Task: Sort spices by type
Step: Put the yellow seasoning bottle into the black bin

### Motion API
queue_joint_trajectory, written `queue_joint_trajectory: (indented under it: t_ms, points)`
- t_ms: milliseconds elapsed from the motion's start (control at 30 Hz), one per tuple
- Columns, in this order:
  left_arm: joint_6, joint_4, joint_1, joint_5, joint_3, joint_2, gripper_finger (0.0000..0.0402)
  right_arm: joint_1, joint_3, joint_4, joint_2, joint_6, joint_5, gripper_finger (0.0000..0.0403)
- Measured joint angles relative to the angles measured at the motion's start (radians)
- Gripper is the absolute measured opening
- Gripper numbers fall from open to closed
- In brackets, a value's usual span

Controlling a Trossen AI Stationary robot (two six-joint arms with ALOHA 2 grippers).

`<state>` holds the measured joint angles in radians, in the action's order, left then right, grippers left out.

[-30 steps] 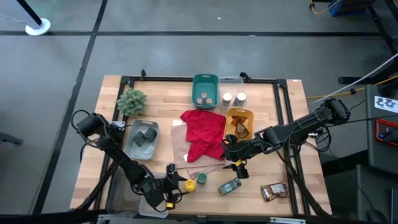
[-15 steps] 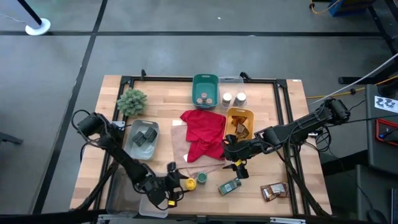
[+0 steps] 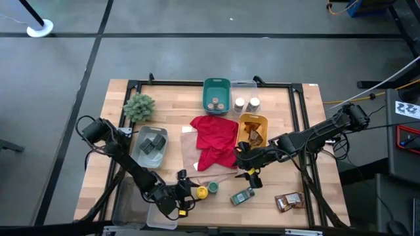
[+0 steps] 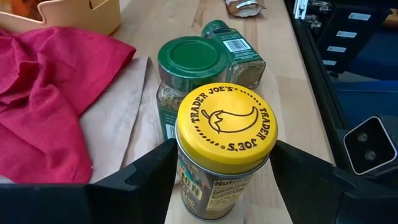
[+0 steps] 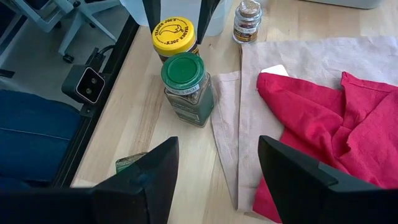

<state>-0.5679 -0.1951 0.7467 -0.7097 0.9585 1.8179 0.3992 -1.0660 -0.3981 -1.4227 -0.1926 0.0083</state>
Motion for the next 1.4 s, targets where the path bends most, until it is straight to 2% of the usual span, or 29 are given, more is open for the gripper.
queue_joint_trajectory:
  t_ms: [100,333,467,800,1400]
  points:
    - [0.0,-0.003,0.0,0.0,0.0,0.0,0.0248,0.0,0.0,0.0,0.0,0.0,0.0,0.0221]
    - [0.002,-0.006,0.0,0.0,0.0,0.0,0.0314,0.0,0.0,0.0,0.0,0.0,0.0,0.0221]
    - [0.018,-0.01,-0.01,0.0,0.0,0.002,0.0332,0.0,0.0,0.0,0.0,0.0,0.0,0.0221]
    - [-0.026,-0.034,-0.023,0.001,0.001,0.044,0.0332,0.0,0.0,0.0,0.0,0.0,0.0,0.0221]
    - [-0.079,-0.032,-0.033,-0.003,0.001,0.044,0.0331,0.0,0.0,0.0,0.0,0.0,0.0,0.0221]
